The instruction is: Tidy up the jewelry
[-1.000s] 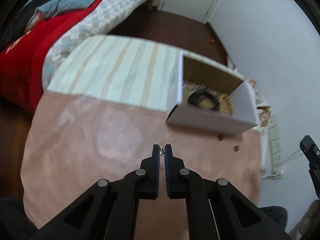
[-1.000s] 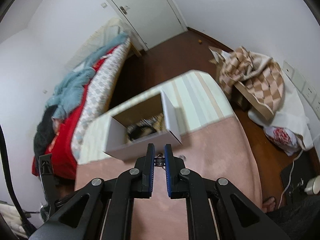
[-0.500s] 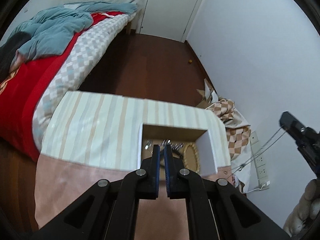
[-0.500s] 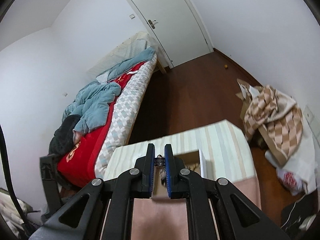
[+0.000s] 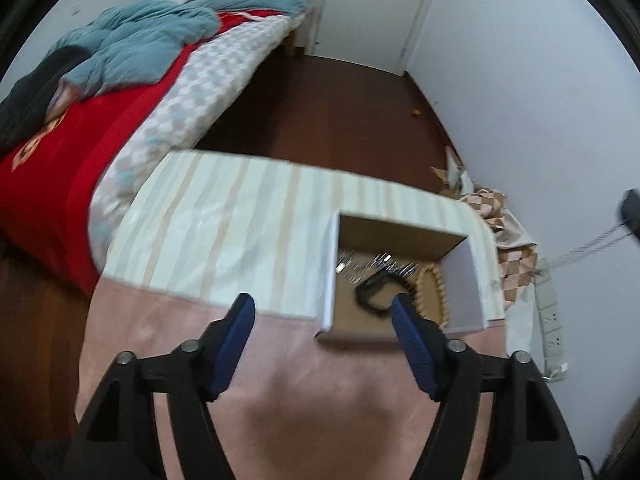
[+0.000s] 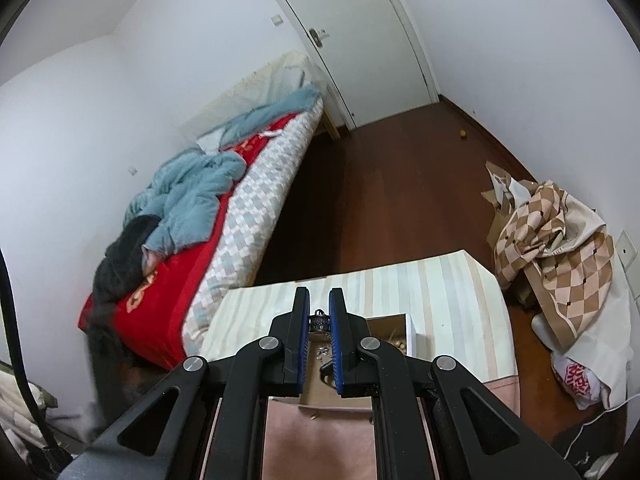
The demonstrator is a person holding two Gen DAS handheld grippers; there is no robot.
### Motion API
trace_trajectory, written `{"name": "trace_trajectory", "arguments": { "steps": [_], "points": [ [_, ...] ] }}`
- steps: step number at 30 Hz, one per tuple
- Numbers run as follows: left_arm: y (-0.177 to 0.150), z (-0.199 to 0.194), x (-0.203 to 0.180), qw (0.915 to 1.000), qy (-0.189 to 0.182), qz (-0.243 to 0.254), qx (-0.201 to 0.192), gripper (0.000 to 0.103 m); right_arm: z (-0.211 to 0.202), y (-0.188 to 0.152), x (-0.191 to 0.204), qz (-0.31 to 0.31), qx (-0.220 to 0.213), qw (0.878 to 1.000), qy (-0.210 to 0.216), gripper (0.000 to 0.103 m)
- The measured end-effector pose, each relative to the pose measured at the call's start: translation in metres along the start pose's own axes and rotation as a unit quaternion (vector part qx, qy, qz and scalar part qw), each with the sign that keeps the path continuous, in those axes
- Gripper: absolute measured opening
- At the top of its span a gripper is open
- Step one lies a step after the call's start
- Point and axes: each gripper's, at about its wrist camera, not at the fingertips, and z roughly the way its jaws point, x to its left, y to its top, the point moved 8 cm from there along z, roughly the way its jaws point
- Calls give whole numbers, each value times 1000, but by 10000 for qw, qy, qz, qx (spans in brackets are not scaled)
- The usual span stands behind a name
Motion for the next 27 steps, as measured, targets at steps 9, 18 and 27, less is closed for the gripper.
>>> {"name": "trace_trajectory", "arguments": {
  "steps": [9,18,27],
  "points": [
    [-68,62,3,9975,378,-18,601,69,-39,-52,-10,104,-113,9996,-230,10],
    [-83,107,-16,9949,573,321,769,67,1,-153,-82,757,569,9909,-960,10],
    [-76,114,-42,9924,623,942,485,10,27,-182,-113,862,857,9849,-1231,10]
  ]
}}
